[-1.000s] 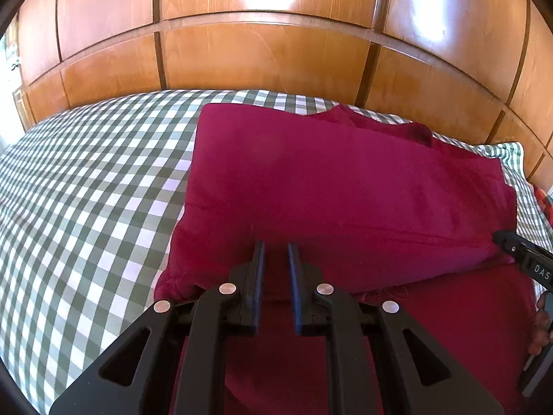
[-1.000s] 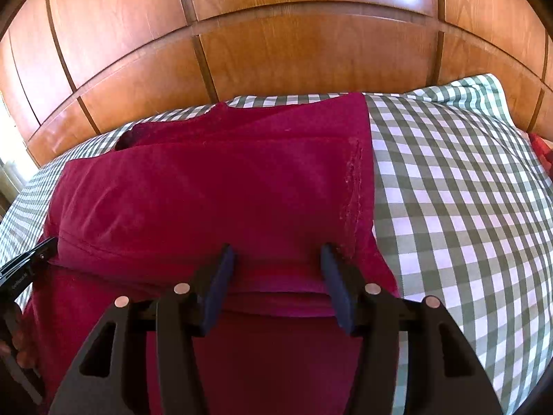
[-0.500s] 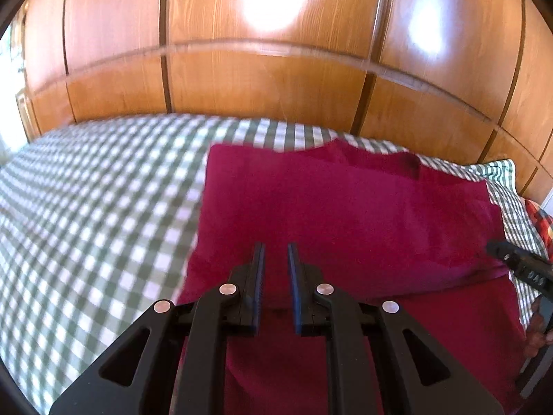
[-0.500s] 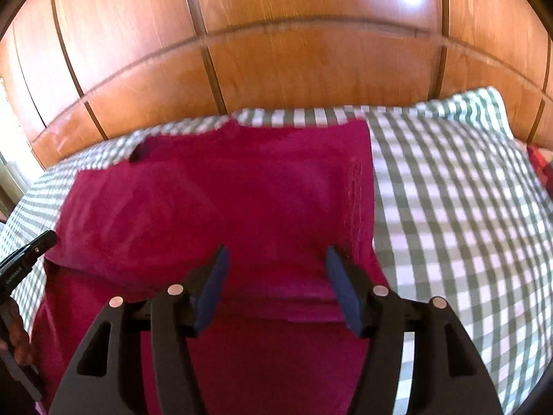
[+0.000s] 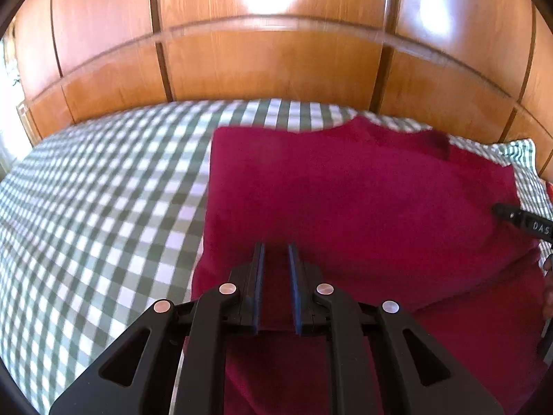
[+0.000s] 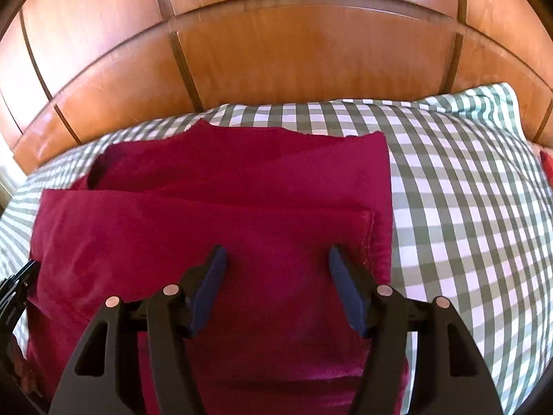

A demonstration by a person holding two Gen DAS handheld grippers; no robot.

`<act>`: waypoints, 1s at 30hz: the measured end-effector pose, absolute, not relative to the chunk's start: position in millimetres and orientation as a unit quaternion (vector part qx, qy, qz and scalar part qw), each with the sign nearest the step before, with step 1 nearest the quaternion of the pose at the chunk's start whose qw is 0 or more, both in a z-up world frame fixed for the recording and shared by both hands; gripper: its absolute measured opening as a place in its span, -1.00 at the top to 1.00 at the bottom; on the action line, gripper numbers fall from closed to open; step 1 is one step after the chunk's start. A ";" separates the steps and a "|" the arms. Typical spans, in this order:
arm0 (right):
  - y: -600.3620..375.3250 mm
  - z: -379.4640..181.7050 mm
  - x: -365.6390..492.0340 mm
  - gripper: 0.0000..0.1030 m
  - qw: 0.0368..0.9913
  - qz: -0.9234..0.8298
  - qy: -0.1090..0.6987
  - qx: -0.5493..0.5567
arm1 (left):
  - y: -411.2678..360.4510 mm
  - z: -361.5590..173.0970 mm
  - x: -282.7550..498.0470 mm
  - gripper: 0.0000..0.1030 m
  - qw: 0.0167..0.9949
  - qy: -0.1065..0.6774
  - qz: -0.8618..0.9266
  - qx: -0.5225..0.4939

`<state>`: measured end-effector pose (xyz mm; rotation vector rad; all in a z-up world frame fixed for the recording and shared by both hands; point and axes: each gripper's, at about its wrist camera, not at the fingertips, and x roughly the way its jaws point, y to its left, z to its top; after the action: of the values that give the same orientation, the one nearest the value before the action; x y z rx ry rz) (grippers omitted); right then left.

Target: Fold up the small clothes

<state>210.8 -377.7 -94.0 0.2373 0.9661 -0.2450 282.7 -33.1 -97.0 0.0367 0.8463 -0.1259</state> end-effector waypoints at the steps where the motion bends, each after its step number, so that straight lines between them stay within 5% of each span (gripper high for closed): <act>1: -377.2 -92.3 211.1 -0.22 0.871 -0.119 0.463 0.114 | -33.3 -96.6 282.0 0.77 0.910 0.409 -0.061 0.018; 10: -386.1 -63.9 130.4 -0.44 0.875 -0.102 0.454 0.132 | 7.5 -77.1 236.6 0.75 0.908 0.407 -0.093 -0.036; 13: -397.9 -68.4 84.0 -0.47 0.858 -0.087 0.477 0.169 | 31.1 -76.8 204.8 0.21 0.902 0.415 -0.107 -0.052; 21: -386.0 -78.4 -32.6 -0.44 0.818 -0.045 0.531 0.217 | 74.7 -91.8 117.0 0.16 0.872 0.461 -0.143 -0.081; 26: -352.0 -79.5 -85.5 -0.22 0.806 -0.004 0.553 0.213 | 75.9 -98.9 69.6 0.16 0.859 0.477 -0.169 -0.082; 30: -333.0 -81.4 -101.5 0.34 0.800 0.012 0.566 0.200 | 66.3 -106.2 35.6 0.23 0.845 0.491 -0.203 -0.063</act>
<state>-101.5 -333.0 -81.4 0.4288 1.2140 0.0251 35.6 66.3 -106.2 -0.1334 1.0360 -0.4276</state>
